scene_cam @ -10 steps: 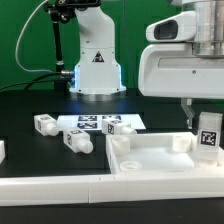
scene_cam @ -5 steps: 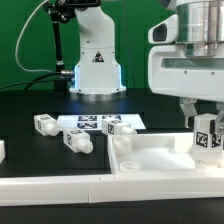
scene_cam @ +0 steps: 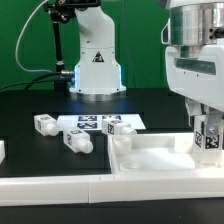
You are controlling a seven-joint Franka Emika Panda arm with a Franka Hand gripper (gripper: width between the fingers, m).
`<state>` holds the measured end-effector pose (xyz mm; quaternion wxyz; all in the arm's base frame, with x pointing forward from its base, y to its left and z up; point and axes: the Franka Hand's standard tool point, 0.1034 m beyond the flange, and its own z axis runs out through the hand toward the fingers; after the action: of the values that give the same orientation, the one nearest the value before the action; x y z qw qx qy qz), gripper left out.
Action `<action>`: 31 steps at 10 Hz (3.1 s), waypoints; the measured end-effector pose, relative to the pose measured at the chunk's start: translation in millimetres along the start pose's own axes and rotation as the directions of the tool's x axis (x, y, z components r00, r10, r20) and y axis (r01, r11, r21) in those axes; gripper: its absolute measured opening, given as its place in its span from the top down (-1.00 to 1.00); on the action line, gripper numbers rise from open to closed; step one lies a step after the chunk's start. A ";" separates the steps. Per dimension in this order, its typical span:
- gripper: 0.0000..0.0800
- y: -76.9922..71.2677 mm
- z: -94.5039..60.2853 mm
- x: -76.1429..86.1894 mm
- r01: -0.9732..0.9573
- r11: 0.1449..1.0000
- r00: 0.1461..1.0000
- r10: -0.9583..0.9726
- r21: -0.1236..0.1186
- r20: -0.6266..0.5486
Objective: Assemble one leg
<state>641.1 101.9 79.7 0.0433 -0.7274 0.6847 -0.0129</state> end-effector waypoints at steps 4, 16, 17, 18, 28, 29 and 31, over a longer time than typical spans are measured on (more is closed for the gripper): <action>-0.59 0.1 0.3 1.0 0.115 0.993 0.993 -0.115 -0.001 -0.003; -0.62 2.1 0.6 -20.0 0.781 0.624 0.624 -0.781 -0.013 0.031; -0.62 1.7 0.7 -18.8 0.798 0.602 0.602 -0.798 -0.012 0.029; -0.62 1.6 0.8 -18.1 0.833 0.553 0.553 -0.833 -0.012 0.029; 0.28 -9.7 2.5 -5.9 0.888 0.460 0.459 -0.886 -0.006 -0.072; 0.28 -9.9 2.9 -2.5 0.819 0.574 0.573 -0.817 -0.001 -0.073; 0.28 -7.9 3.4 1.3 0.623 0.782 0.781 -0.623 0.000 -0.041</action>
Offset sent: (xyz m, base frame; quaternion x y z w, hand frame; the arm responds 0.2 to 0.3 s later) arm -0.0173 0.0437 -0.0030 -0.0163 -0.1112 -0.3714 0.9216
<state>649.3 101.2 76.9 0.0282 -0.9119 0.4069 -0.0452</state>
